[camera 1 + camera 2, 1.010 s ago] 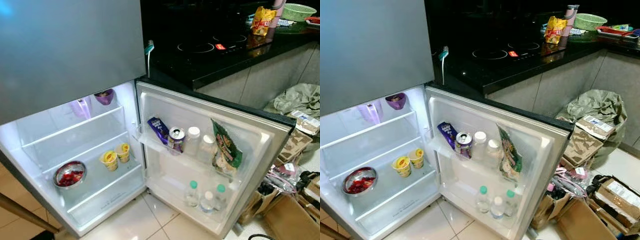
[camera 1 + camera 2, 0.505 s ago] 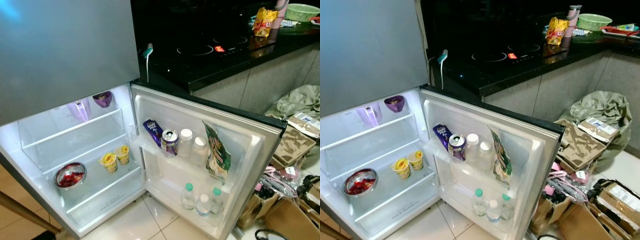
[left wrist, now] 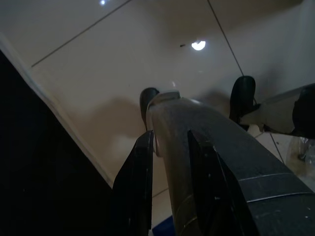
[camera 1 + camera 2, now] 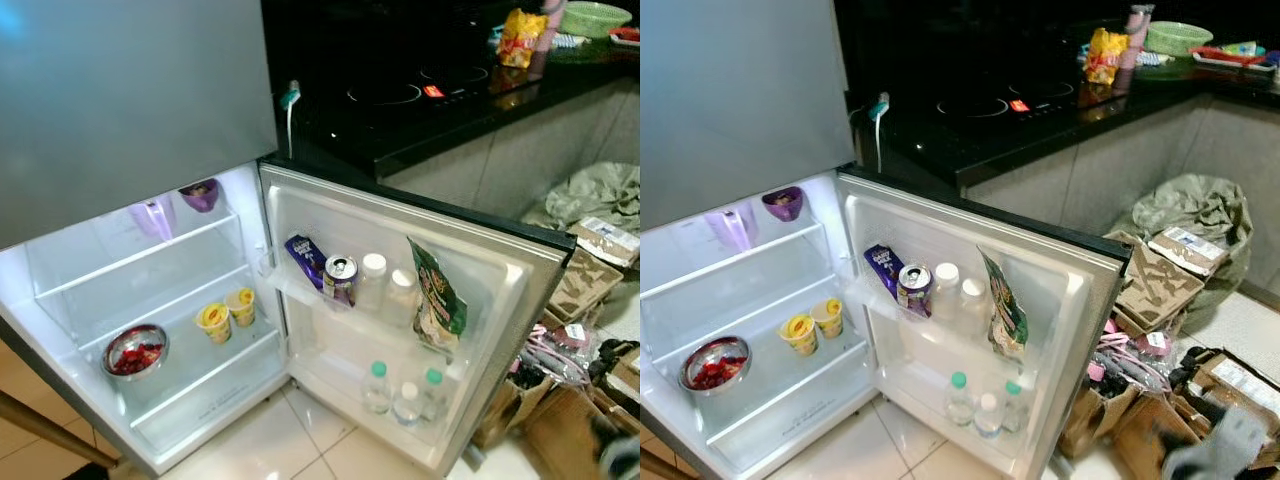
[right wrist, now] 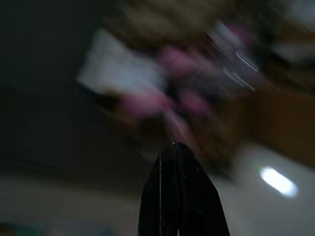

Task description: Restocking fridge

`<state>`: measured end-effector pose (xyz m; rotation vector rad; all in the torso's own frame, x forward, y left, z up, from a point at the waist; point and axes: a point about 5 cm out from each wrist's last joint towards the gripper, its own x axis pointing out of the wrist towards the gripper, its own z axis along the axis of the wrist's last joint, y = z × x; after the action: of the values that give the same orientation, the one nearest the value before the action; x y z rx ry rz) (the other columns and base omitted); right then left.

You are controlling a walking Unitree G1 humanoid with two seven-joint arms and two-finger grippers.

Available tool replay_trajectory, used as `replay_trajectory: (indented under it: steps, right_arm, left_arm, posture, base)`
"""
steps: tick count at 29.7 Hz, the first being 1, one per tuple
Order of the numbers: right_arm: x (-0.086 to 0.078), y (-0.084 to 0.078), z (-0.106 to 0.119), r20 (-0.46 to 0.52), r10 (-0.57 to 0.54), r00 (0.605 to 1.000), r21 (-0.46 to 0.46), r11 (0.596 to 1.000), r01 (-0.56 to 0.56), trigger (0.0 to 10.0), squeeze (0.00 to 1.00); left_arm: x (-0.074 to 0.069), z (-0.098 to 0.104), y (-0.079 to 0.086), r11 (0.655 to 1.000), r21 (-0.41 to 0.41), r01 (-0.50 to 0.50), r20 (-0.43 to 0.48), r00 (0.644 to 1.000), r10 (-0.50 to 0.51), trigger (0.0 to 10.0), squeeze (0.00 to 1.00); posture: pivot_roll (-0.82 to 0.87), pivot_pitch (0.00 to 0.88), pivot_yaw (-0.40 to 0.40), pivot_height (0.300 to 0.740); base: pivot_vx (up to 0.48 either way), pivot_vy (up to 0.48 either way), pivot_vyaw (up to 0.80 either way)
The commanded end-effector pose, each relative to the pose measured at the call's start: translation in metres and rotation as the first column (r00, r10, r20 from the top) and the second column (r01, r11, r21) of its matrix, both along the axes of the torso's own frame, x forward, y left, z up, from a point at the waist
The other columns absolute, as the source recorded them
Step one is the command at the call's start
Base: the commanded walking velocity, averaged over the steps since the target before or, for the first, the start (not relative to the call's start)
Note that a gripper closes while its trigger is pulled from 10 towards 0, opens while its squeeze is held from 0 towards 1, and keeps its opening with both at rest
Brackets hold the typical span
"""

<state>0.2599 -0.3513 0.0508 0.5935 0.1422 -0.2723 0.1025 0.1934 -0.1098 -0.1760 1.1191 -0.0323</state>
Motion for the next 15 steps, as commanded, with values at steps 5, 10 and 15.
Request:
replay_trajectory:
  steps: [5, 10, 15]
  right_arm:
    - [0.023, 0.005, 0.038, 0.273, 0.158, 0.949, 0.059, 0.982, -0.181, 10.0, 0.0]
    - [0.035, 0.022, 0.057, 0.368, 0.4, 0.839, -0.024, 0.907, -0.421, 10.0, 0.0]
    - [0.033, 0.044, 0.064, 0.406, 0.648, 0.644, -0.094, 0.731, -0.676, 10.0, 0.0]
  left_arm:
    - [-0.009, -0.003, -0.003, 1.0, -0.012, -0.019, -0.032, 0.999, 0.019, 10.0, 0.0]
    - [-0.01, -0.003, -0.003, 0.999, -0.014, -0.033, -0.029, 0.999, 0.033, 10.0, 0.0]
    - [-0.009, -0.003, -0.004, 0.999, -0.015, -0.043, -0.026, 0.999, 0.043, 10.0, 0.0]
  posture:
    - [-0.09, 0.008, 0.003, 0.74]
    - [-0.09, 0.012, 0.003, 0.74]
    - [-0.09, 0.014, -0.003, 0.74]
  base:
    - [0.0, 0.0, 0.0]
    - [0.0, 0.0, 0.0]
    - [0.0, 0.0, 0.0]
